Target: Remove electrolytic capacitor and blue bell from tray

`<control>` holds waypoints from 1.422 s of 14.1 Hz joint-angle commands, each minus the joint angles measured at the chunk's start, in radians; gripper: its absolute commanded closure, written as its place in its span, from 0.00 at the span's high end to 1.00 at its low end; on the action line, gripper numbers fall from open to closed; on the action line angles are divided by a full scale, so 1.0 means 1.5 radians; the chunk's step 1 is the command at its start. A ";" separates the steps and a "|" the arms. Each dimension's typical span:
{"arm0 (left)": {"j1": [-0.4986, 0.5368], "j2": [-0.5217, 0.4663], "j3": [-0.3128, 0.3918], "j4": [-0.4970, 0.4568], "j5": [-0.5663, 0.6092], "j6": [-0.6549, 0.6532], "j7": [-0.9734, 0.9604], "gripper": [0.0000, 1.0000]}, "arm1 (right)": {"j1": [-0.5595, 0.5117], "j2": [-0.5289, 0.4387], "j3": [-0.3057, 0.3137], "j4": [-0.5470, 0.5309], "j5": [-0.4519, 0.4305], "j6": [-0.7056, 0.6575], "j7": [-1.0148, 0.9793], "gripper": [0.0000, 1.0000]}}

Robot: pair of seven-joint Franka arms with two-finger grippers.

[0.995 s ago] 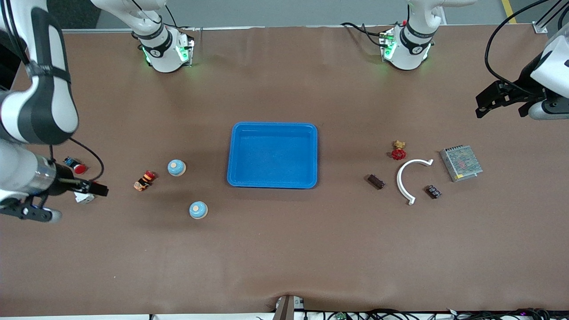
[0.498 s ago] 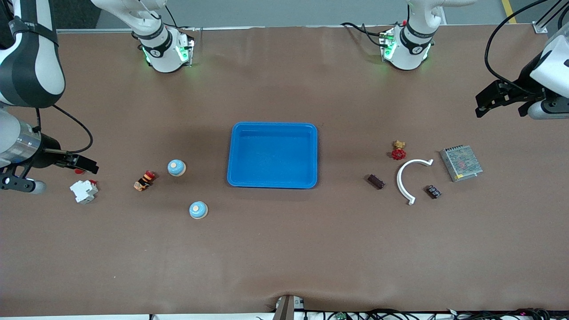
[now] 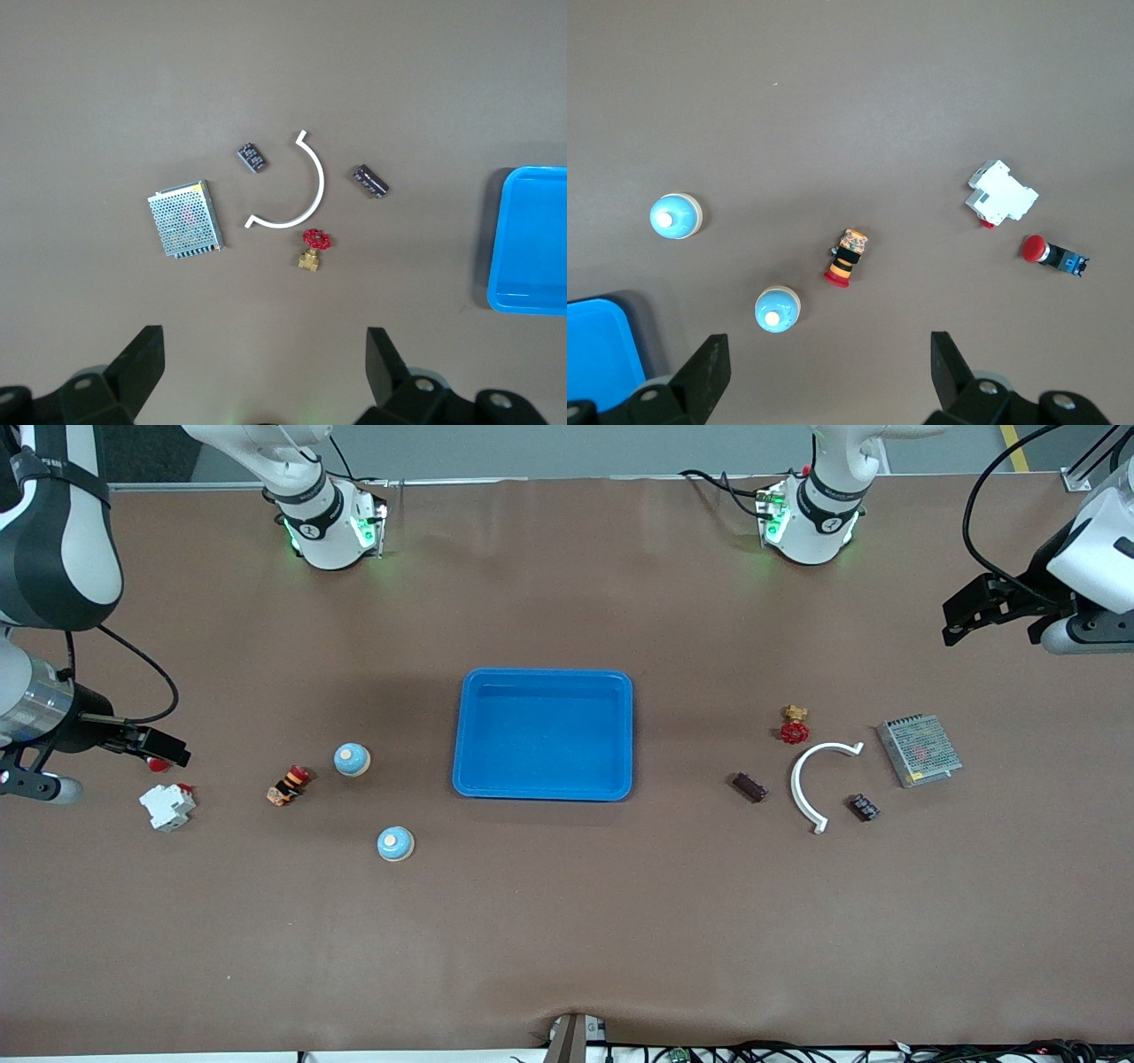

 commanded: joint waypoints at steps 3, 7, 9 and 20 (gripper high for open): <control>0.001 -0.026 -0.004 -0.020 -0.006 -0.011 0.002 1.00 | 0.018 -0.024 -0.027 -0.028 -0.001 0.010 -0.005 1.00; -0.001 -0.026 -0.004 -0.025 -0.006 -0.011 0.001 1.00 | 0.016 -0.068 -0.027 -0.094 0.002 0.044 -0.006 1.00; -0.001 -0.027 -0.004 -0.025 -0.006 -0.011 0.002 1.00 | 0.016 -0.093 -0.027 -0.131 0.002 0.064 -0.006 1.00; 0.003 -0.025 -0.003 -0.019 -0.007 -0.008 -0.003 1.00 | 0.018 -0.128 -0.016 -0.047 0.005 -0.038 -0.003 1.00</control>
